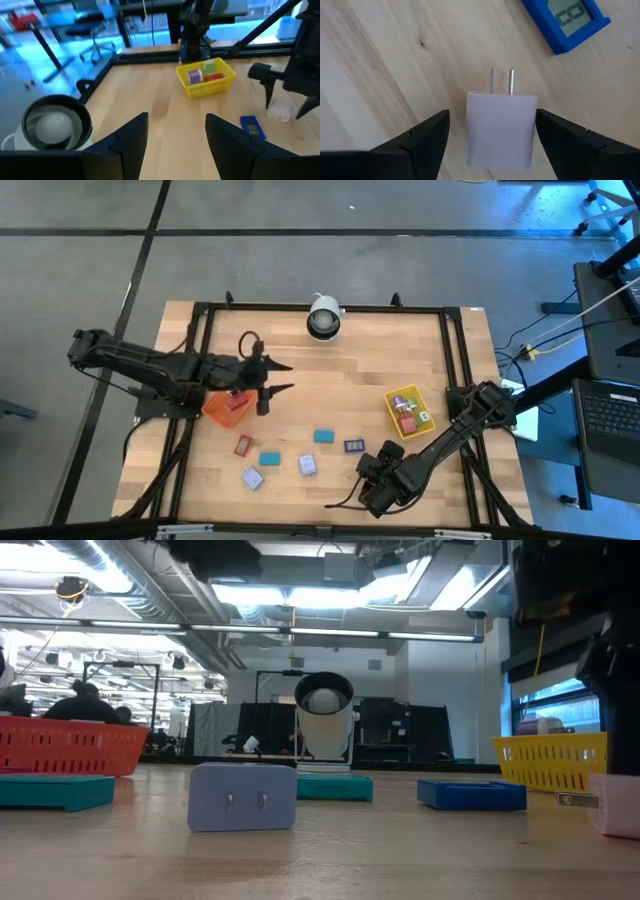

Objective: Pick & Place Office items
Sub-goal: Put the white charger adapter into the yellow basket

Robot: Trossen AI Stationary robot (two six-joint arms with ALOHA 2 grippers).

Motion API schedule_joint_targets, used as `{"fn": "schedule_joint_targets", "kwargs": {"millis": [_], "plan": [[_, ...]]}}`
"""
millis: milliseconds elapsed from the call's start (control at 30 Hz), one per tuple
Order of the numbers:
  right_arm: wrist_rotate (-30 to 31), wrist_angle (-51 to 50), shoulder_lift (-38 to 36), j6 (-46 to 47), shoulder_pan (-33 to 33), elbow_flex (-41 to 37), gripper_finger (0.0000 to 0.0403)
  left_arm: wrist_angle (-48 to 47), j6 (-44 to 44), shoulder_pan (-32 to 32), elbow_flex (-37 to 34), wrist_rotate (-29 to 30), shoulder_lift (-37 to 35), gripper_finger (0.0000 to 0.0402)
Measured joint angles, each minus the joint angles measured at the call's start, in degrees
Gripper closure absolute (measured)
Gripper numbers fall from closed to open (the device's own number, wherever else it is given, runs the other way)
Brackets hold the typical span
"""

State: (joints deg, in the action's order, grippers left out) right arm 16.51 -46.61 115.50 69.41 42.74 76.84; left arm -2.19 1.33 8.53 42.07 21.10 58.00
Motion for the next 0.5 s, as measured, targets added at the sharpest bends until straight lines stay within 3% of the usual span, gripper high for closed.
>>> {"fn": "schedule_joint_targets", "kwargs": {"millis": [267, 500], "plan": [[0.2, 0.2, 0.0, -0.8, 0.0, -0.1, 0.0108, 12.7, -0.5, -0.7, -10.4, 0.4, -2.3, 0.0208], [-0.1, 3.0, -0.1, 0.1, 0.0, -2.4, 0.0116, 21.2, -0.5, -0.6, -15.4, 0.3, -3.9, 0.0208]]}}
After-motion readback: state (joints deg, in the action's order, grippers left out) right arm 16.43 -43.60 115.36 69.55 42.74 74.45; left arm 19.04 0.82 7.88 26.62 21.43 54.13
